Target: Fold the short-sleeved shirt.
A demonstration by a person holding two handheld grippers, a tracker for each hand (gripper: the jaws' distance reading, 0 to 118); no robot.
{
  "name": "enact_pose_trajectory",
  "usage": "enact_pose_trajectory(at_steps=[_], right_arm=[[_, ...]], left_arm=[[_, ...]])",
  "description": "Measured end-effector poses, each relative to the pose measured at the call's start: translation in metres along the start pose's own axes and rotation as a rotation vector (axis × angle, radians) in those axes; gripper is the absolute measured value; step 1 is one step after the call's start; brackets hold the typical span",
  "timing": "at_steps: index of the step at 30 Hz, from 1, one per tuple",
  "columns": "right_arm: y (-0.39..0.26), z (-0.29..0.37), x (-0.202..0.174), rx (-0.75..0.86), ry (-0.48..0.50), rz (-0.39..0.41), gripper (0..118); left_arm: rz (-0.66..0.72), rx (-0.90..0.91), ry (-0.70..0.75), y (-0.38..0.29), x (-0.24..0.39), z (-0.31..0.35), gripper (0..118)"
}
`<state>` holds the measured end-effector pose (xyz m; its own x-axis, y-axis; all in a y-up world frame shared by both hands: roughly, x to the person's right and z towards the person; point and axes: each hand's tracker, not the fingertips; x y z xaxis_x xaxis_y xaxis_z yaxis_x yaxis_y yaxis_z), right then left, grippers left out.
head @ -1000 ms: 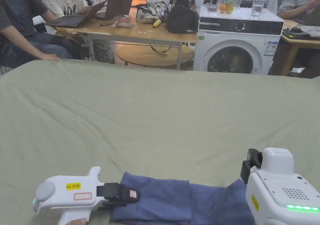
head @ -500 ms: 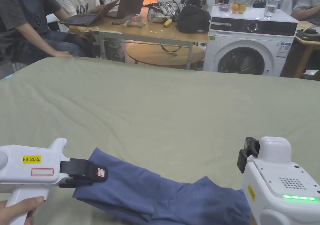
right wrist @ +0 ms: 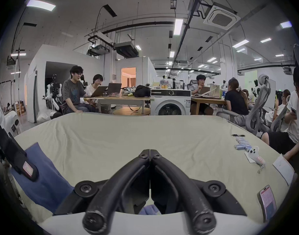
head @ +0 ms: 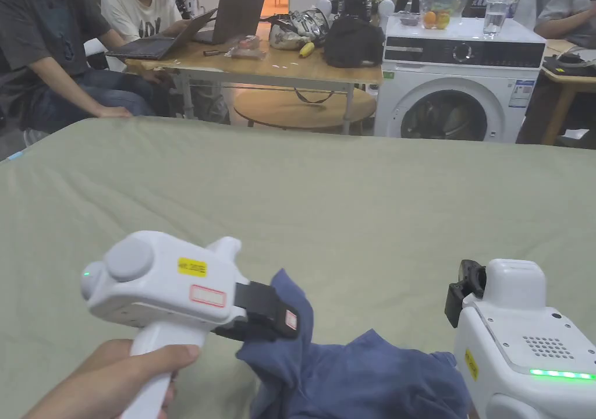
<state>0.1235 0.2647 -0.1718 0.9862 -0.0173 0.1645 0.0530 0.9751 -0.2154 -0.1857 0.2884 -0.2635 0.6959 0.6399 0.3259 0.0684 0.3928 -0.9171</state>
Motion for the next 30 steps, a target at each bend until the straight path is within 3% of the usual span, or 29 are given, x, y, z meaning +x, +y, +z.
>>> enact_pose_trajectory(at_steps=[11,18,20,22,23,30], right_arm=[[-0.010,0.013,0.043,-0.027,-0.082,-0.029,0],[-0.016,0.017,0.057,-0.041,-0.113,-0.034,0],[-0.017,0.017,0.058,-0.045,-0.118,-0.033,0],[-0.018,0.016,0.058,-0.050,-0.115,-0.033,0],[-0.017,0.016,0.058,-0.052,-0.115,-0.032,0],[-0.017,0.016,0.057,-0.051,-0.109,-0.025,0]], left_arm=[[-0.068,-0.163,0.177,0.003,0.064,-0.149,6],[-0.042,-0.194,0.197,-0.006,0.069,-0.180,6],[-0.048,-0.190,0.179,-0.005,0.071,-0.174,14],[-0.005,-0.208,0.085,-0.004,0.068,-0.169,39],[0.024,-0.215,0.032,-0.005,0.067,-0.163,45],[-0.032,-0.111,-0.117,0.004,0.071,-0.114,46]])
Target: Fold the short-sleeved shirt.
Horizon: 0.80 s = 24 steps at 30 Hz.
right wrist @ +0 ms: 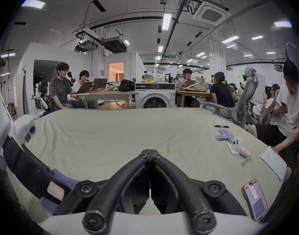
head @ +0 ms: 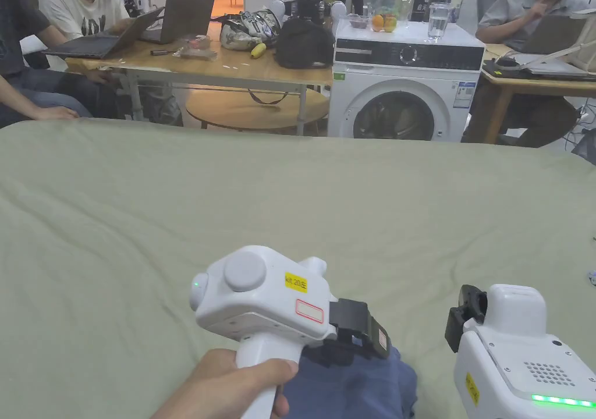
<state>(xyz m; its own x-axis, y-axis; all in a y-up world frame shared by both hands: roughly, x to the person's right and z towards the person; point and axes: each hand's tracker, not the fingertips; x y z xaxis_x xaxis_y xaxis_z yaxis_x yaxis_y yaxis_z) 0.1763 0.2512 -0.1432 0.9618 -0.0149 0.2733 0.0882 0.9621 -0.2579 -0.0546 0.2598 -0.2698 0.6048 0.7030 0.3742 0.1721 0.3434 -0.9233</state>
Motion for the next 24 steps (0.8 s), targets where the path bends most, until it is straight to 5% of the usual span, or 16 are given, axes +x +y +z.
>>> enact_pose_trajectory(at_steps=[3,4,7,13,24], right_arm=[[0.001,0.000,0.001,0.000,0.000,0.000,0],[0.001,0.000,0.001,0.000,-0.001,-0.001,0],[0.000,0.000,0.002,-0.006,-0.002,-0.005,0],[-0.003,0.001,0.004,-0.019,-0.011,0.001,0],[0.000,-0.007,-0.003,-0.023,0.000,-0.012,0]], left_arm=[[-0.014,0.014,0.055,0.003,-0.009,-0.010,10],[-0.013,0.006,0.058,0.004,-0.016,-0.020,7],[0.087,-0.084,-0.049,0.000,-0.035,-0.062,6],[0.085,-0.121,-0.011,-0.020,-0.048,-0.120,0],[-0.069,0.027,0.054,-0.015,-0.031,-0.067,0]])
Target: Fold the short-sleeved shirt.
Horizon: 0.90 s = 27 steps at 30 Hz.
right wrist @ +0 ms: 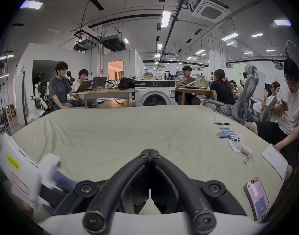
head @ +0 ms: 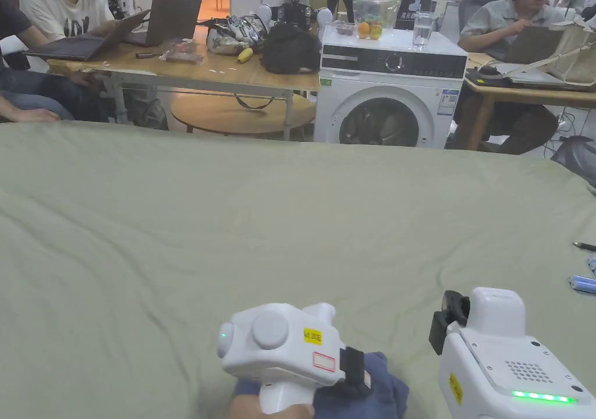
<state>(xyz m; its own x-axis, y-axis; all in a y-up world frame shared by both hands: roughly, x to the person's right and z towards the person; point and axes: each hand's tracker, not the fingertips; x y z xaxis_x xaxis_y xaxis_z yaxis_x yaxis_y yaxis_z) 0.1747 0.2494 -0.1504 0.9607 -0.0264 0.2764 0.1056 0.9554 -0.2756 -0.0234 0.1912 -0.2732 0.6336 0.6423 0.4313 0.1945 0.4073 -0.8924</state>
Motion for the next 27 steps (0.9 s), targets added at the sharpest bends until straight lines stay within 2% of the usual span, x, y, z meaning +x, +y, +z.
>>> enact_pose_trajectory(at_steps=[5,8,13,17,21,27], right_arm=[[0.004,-0.010,-0.010,0.007,0.010,-0.001,0],[0.008,-0.016,-0.018,0.016,0.017,-0.001,0],[0.016,-0.015,-0.033,0.073,0.036,-0.004,0],[0.025,-0.009,-0.045,0.138,0.052,0.003,0],[0.030,-0.006,-0.054,0.186,0.064,0.014,0],[0.034,-0.001,-0.057,0.191,0.077,0.040,0]], left_arm=[[-0.143,0.277,0.174,-0.001,-0.010,0.074,0],[-0.172,0.450,0.295,-0.005,-0.026,0.111,0],[-0.240,0.735,0.457,-0.016,-0.040,0.155,0],[-0.345,0.923,0.569,-0.029,-0.043,0.173,0],[-0.371,0.998,0.633,-0.037,-0.044,0.179,0],[-0.340,1.011,0.645,-0.042,-0.049,0.183,0]])
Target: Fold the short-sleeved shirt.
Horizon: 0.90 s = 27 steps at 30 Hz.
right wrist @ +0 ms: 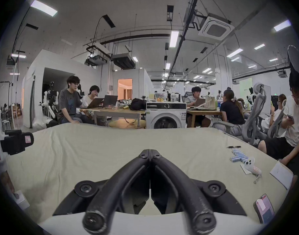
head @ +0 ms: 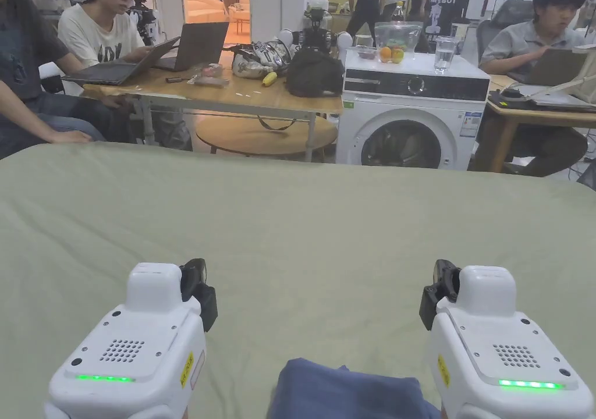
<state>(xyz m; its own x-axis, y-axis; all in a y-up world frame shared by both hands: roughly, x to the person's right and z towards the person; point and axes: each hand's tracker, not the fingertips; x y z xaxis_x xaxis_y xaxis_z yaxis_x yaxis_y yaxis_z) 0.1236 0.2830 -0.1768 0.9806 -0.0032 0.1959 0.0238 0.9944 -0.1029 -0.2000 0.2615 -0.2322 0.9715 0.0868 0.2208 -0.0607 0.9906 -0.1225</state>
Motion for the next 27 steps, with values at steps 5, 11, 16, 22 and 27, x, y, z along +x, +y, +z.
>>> enact_pose_trajectory(at_steps=[5,11,16,22,27], right_arm=[[-0.020,0.027,-0.004,-0.205,0.080,0.039,0],[-0.071,0.021,-0.014,-0.531,0.147,0.072,0],[-0.117,-0.006,-0.008,-0.727,0.140,0.046,0],[-0.108,-0.005,-0.008,-0.710,0.144,0.055,0],[-0.107,-0.003,-0.006,-0.713,0.157,0.052,0]], left_arm=[[0.005,-0.029,0.025,-0.002,-0.006,0.007,0],[0.042,-0.089,0.013,-0.010,-0.012,0.010,0],[0.089,-0.225,-0.048,-0.022,-0.019,0.011,0],[0.346,-0.552,-0.289,-0.042,-0.042,-0.006,18],[0.540,-0.759,-0.518,-0.069,-0.058,-0.028,74]])
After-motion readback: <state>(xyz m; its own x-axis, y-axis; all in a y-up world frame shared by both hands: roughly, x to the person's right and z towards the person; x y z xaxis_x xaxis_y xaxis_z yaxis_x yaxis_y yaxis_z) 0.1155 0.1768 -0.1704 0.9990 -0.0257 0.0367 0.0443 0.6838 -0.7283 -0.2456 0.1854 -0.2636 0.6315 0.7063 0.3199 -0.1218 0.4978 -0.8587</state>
